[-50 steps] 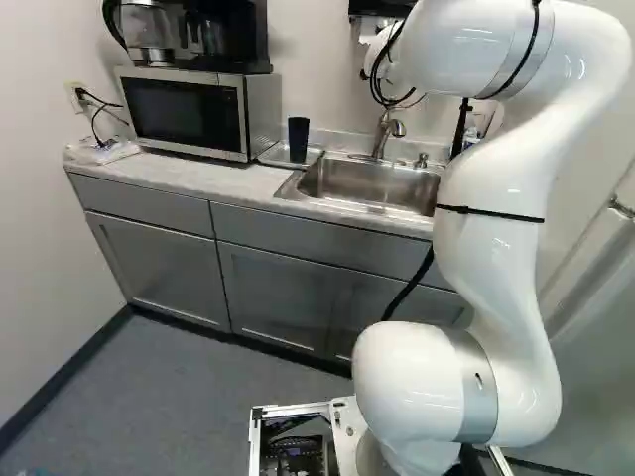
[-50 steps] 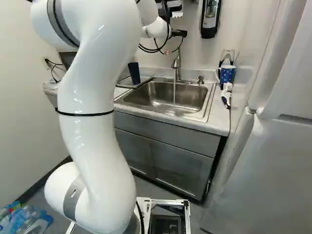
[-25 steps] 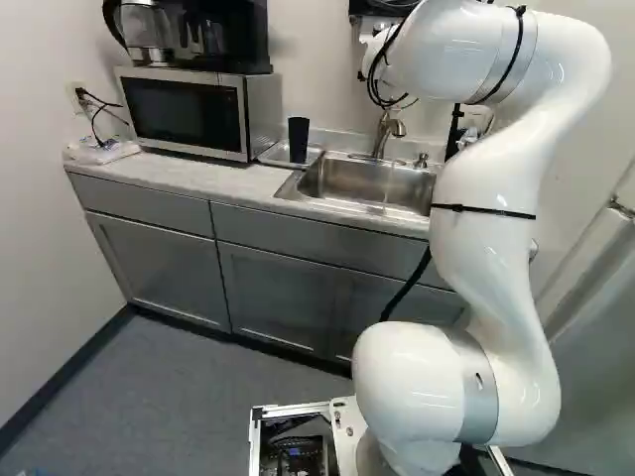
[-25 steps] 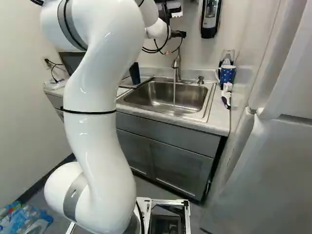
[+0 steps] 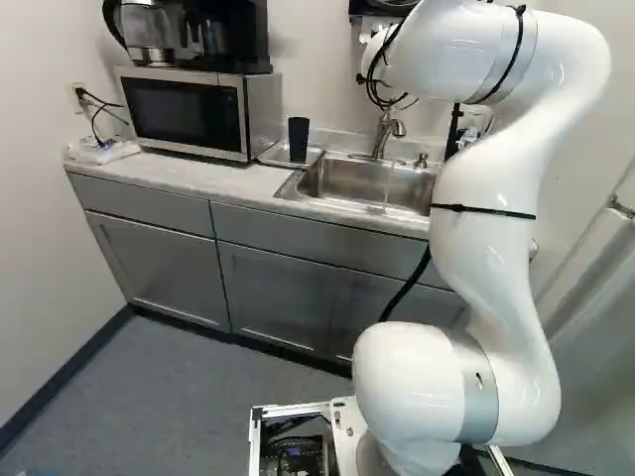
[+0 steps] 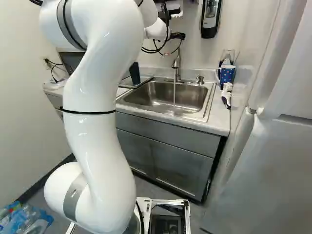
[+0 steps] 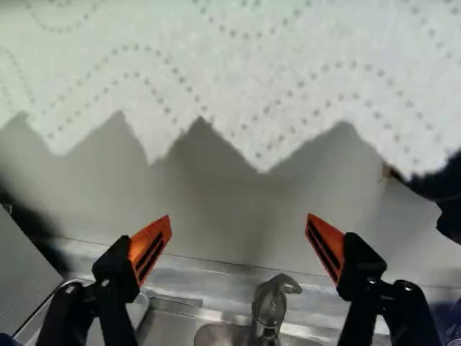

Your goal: Rinse the cup and place it in the tray

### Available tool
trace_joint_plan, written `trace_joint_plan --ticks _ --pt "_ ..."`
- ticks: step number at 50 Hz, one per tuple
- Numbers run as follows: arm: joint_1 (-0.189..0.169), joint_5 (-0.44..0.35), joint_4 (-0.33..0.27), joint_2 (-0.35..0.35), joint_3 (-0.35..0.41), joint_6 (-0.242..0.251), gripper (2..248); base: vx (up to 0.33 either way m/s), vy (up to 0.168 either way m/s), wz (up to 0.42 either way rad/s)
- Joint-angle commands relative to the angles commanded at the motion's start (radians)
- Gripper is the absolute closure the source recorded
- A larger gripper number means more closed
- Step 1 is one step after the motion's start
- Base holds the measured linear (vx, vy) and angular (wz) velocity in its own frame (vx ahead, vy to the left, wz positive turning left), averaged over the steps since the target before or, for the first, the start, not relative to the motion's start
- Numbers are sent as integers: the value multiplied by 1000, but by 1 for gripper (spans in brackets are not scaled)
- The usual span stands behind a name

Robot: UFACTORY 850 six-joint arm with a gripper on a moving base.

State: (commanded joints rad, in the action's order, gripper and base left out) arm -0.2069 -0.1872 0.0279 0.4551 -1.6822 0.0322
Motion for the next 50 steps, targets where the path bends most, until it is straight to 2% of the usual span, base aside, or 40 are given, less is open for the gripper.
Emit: trace_joint_plan --ticks 50 --pt "22 129 0 -12 15 0 3 0 0 0"
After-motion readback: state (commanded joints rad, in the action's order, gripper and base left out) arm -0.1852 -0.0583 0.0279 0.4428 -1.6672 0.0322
